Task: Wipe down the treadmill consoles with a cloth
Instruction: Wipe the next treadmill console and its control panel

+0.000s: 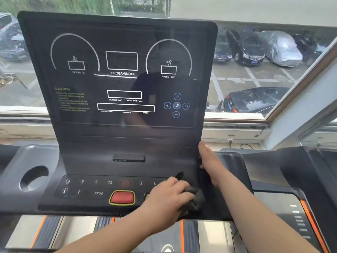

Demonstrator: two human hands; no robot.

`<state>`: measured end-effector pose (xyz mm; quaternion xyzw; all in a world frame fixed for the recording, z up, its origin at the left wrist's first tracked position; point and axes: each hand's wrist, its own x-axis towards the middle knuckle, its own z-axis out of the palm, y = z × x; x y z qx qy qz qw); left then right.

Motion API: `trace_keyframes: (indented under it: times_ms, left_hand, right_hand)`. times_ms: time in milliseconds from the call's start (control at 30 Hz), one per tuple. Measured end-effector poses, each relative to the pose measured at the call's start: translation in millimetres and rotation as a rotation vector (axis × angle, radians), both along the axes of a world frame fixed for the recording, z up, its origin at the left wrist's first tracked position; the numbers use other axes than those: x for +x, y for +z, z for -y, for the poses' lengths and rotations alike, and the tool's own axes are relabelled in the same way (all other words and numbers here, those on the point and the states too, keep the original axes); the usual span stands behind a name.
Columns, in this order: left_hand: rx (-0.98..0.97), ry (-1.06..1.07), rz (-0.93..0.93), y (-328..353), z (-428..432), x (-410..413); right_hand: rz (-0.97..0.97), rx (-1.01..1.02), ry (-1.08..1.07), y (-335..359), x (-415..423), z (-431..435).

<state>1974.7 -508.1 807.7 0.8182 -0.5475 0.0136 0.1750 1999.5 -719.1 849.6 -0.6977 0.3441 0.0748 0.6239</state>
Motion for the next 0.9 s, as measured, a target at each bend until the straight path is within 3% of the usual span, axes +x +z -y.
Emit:
trace_keyframes:
  times_ms: [133,200,367,600,767,900]
  left_hand:
    - [-0.049,0.435,-0.055,4.1,-7.9,25.4]
    - [-0.066,0.520,-0.083,3.1,-1.9,11.0]
    - [-0.014,0.199,-0.099,1.8,0.0,-23.7]
    - [0.122,0.475,-0.100,13.8,-2.1,20.1]
    - [0.107,0.262,-0.177,9.6,13.9,-36.5]
    - [0.170,0.172,-0.151,10.9,12.6,-40.1]
  right_hand:
    - [-0.037,-0.041,-0.012,-10.5,1.2,-1.7]
    - [-0.049,-0.043,-0.006,-6.0,1.0,-3.8]
    - [-0.020,-0.077,-0.019,-0.3,1.0,-8.6]
    - [-0.064,-0.084,-0.075,3.9,-1.7,-16.1]
    - [0.071,-0.058,-0.113,-0.3,-12.7,-25.0]
    - [0.145,0.033,-0.291,7.5,-22.0,-36.8]
